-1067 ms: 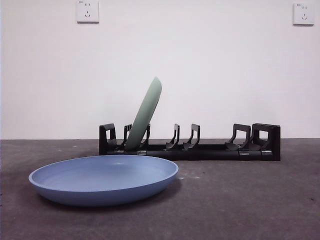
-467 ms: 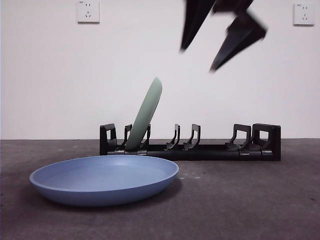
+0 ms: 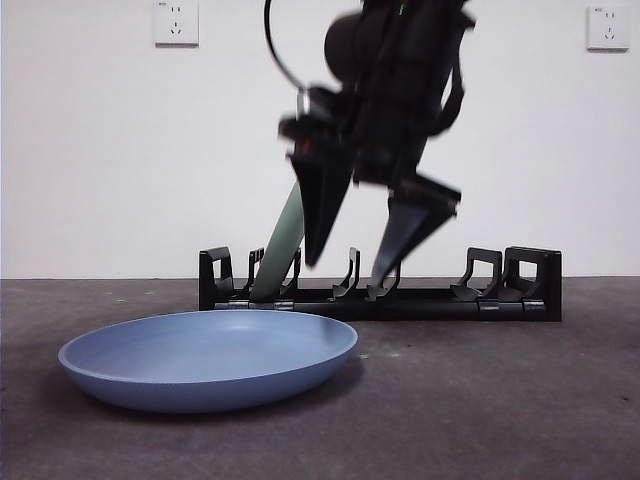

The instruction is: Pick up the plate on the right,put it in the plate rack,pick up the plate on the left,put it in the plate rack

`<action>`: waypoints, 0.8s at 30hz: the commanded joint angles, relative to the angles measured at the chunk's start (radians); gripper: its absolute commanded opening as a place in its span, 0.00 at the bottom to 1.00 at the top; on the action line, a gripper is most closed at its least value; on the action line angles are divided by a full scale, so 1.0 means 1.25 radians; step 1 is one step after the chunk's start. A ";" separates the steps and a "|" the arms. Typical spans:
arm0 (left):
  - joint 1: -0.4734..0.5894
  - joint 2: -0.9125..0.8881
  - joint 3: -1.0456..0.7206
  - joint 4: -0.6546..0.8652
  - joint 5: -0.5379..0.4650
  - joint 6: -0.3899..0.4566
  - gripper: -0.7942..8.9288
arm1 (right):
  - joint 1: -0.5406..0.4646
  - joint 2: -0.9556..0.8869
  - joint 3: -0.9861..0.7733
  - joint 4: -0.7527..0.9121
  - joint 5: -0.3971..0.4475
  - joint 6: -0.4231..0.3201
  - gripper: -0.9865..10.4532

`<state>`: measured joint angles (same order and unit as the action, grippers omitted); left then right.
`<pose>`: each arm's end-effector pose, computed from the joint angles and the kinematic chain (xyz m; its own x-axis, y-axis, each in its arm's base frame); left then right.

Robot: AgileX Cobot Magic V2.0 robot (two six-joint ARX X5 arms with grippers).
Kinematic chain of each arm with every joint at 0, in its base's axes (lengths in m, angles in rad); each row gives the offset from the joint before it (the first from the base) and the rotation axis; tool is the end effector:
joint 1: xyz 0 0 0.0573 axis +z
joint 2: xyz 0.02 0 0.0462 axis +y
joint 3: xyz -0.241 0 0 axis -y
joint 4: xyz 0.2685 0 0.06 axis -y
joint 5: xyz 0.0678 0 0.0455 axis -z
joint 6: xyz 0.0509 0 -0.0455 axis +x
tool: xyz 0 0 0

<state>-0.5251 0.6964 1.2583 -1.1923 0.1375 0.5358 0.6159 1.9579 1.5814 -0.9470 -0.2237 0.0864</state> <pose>0.1054 -0.0691 0.3822 0.6237 -0.5197 -0.5839 0.7698 0.5384 0.3429 0.3293 0.2469 0.1699 0.0667 0.3190 -0.9454 -0.5371 0.8100 0.2354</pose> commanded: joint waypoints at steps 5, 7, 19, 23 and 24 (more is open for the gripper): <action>-0.042 0.038 -0.004 0.003 -0.006 0.009 0.58 | 0.000 0.061 -0.010 0.028 0.013 0.013 0.39; -0.053 0.049 -0.004 0.003 -0.006 0.009 0.58 | 0.000 0.071 -0.010 0.039 0.012 0.015 0.39; -0.122 0.110 -0.004 0.007 -0.007 0.009 0.58 | 0.001 0.103 -0.010 0.059 0.012 0.021 0.35; -0.141 0.124 -0.004 0.008 -0.009 0.009 0.58 | 0.000 0.103 -0.010 0.064 0.011 0.021 0.10; -0.144 0.126 -0.004 0.009 -0.009 0.009 0.58 | 0.000 0.103 -0.010 0.060 0.011 0.021 0.08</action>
<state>-0.7025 0.8539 1.2583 -1.1881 0.1242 0.5392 0.6140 2.0716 1.5806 -0.8703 -0.2096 0.1066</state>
